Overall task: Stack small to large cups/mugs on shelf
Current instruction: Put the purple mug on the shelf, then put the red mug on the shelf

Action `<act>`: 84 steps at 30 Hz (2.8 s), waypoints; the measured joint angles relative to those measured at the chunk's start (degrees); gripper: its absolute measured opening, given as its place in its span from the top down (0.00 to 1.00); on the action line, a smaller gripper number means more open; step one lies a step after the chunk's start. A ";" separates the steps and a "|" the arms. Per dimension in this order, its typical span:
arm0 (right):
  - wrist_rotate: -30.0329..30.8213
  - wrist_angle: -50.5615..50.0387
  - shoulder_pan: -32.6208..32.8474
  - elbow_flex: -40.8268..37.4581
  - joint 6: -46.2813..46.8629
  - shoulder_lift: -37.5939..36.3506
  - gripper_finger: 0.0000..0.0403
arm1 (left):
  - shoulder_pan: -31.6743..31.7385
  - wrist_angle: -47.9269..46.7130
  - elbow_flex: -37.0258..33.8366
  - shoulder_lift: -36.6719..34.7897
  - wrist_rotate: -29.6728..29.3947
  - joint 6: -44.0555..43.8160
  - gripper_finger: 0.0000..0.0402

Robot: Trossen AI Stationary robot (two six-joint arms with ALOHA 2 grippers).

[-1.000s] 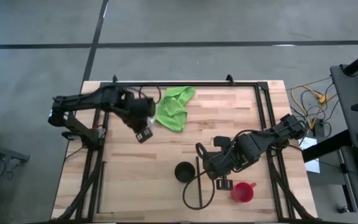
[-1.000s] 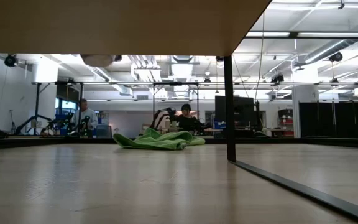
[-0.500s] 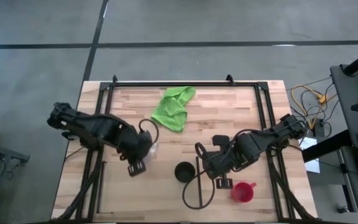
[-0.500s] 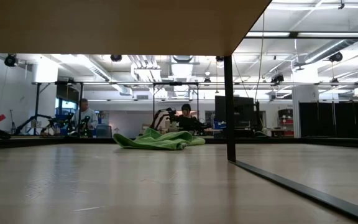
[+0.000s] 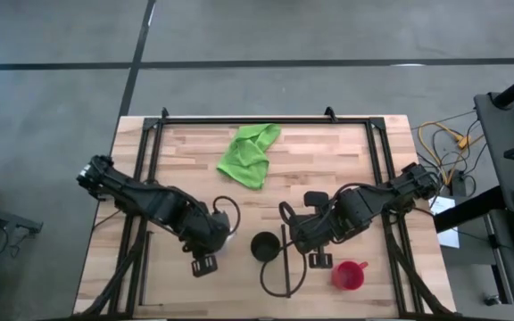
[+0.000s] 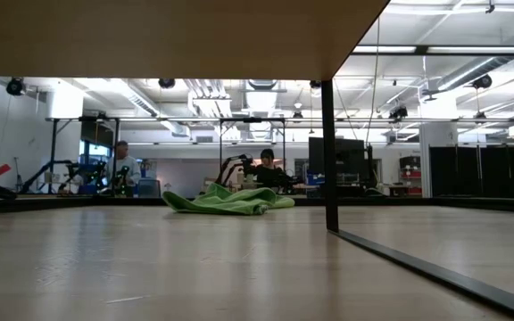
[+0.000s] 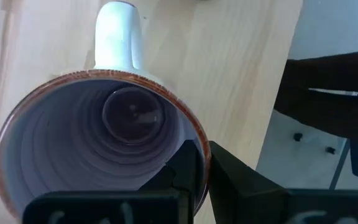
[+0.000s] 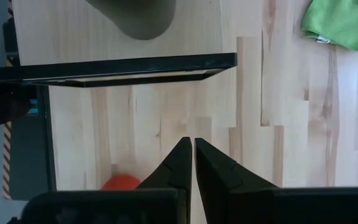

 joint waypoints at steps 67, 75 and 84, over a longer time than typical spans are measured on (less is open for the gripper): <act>0.24 -0.82 1.10 0.00 3.17 -3.27 0.97 | -2.86 11.16 10.46 3.72 0.65 -14.03 0.85; -7.64 -0.80 3.50 -2.54 3.50 -3.45 0.97 | -2.66 11.11 12.00 1.45 -4.67 -11.51 0.85; -16.88 -0.85 3.91 -11.03 10.48 -3.34 0.97 | -2.67 8.02 11.92 -0.22 -5.99 -11.45 0.85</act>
